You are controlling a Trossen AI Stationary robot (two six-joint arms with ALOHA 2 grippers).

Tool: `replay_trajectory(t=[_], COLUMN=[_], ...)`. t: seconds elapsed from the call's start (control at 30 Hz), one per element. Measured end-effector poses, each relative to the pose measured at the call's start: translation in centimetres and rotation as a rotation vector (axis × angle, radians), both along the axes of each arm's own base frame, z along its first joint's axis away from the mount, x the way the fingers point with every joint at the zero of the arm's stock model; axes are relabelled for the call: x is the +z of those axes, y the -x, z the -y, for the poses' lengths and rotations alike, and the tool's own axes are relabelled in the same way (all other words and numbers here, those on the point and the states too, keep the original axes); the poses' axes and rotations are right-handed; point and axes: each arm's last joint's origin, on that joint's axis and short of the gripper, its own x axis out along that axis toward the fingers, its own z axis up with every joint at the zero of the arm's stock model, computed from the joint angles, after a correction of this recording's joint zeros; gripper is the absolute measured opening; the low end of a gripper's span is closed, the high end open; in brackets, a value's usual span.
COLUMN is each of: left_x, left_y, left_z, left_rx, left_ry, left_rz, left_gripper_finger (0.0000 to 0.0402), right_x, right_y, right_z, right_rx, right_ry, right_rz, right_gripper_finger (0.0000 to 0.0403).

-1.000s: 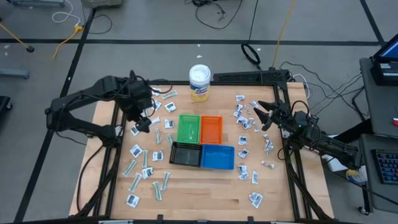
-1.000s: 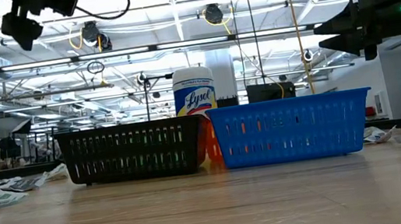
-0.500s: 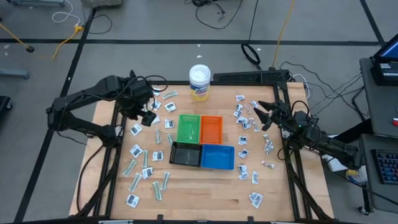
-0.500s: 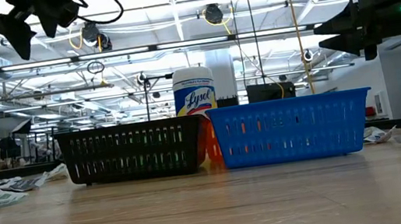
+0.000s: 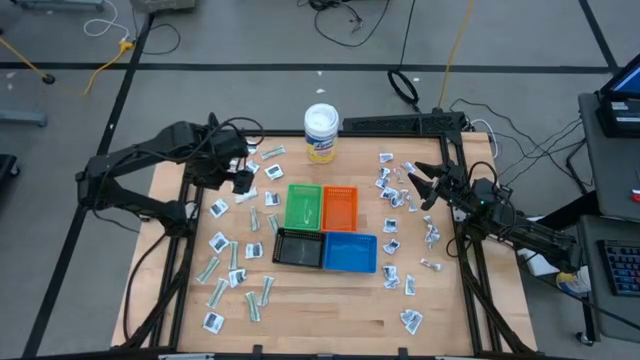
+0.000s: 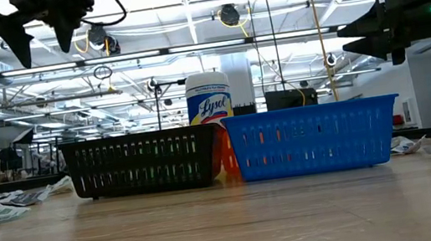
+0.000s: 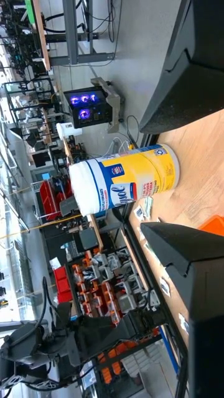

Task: Pick & Place First Aid Supplies
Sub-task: Put the bandage pack into the green bin

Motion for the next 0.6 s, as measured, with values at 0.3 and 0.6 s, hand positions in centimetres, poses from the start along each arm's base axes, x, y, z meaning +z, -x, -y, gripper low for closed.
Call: replay_trajectory(t=[0.3, 0.6], left_x=[-3.3, -8.3], left_y=[-0.5, -0.8], left_z=[-0.2, -0.1], left_rx=[0.067, 0.147], left_ry=[0.021, 0.021], left_rz=[-0.129, -0.164], left_gripper_finger=[0.0365, 0.0365], right_x=[0.0, 0.0], right_y=[0.0, 0.0], right_z=[0.0, 0.0], right_rx=[0.000, 0.000], right_ry=[0.000, 0.000], right_rz=[0.000, 0.000], right_gripper_finger=[0.0242, 0.0242])
